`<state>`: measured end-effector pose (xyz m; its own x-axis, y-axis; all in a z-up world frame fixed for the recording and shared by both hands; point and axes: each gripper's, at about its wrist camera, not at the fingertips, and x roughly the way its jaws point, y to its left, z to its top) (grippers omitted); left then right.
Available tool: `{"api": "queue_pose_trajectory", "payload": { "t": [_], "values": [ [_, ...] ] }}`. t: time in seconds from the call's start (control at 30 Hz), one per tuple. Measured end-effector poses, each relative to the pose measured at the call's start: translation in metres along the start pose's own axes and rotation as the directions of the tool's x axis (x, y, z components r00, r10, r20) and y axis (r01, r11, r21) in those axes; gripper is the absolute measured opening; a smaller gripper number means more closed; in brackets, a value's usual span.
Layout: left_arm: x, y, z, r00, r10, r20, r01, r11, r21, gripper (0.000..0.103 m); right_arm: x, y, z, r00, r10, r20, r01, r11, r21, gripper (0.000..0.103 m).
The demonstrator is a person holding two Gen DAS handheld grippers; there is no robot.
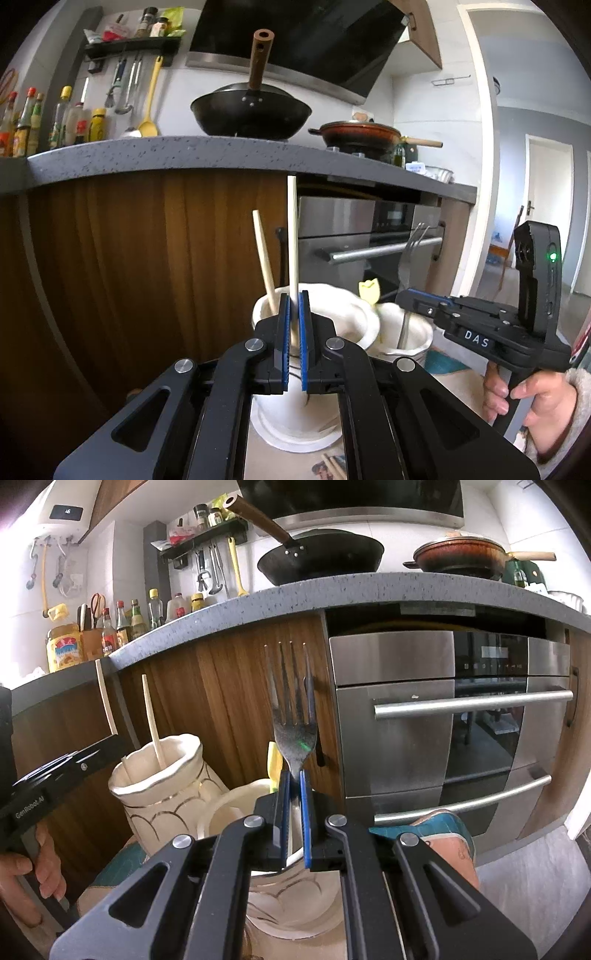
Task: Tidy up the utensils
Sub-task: 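Insert chopstick into taller cup with left tool while right tool inserts fork in smaller cup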
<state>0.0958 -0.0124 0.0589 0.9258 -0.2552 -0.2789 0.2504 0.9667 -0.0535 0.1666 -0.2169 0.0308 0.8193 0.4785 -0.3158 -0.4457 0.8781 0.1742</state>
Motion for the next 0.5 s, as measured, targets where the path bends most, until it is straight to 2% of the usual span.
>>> {"api": "queue_pose_trajectory", "payload": {
  "t": [0.27,0.4,0.47,0.5],
  "values": [
    [0.003,0.0013,-0.0009,1.0,0.022,-0.017,-0.022,1.0,0.001,0.005,0.0015,-0.0003,-0.0006,1.0,-0.007,-0.003,0.007,1.0,0.0,0.005],
    [0.0029,0.0032,-0.0007,0.999,0.028,-0.015,-0.028,1.0,-0.004,0.01,0.0009,0.0001,0.0001,1.0,-0.014,0.002,0.014,1.0,0.001,0.006],
    [0.0023,0.0035,-0.0006,1.0,0.026,-0.015,-0.026,1.0,-0.006,0.01,0.0006,-0.0003,0.0007,1.0,-0.017,0.008,0.017,1.0,0.006,0.009],
    [0.0019,0.0039,-0.0004,0.999,0.028,-0.015,-0.028,1.0,-0.006,0.013,-0.0003,-0.0008,0.0007,1.0,-0.02,0.012,0.02,1.0,0.009,0.018]
  ]
}}
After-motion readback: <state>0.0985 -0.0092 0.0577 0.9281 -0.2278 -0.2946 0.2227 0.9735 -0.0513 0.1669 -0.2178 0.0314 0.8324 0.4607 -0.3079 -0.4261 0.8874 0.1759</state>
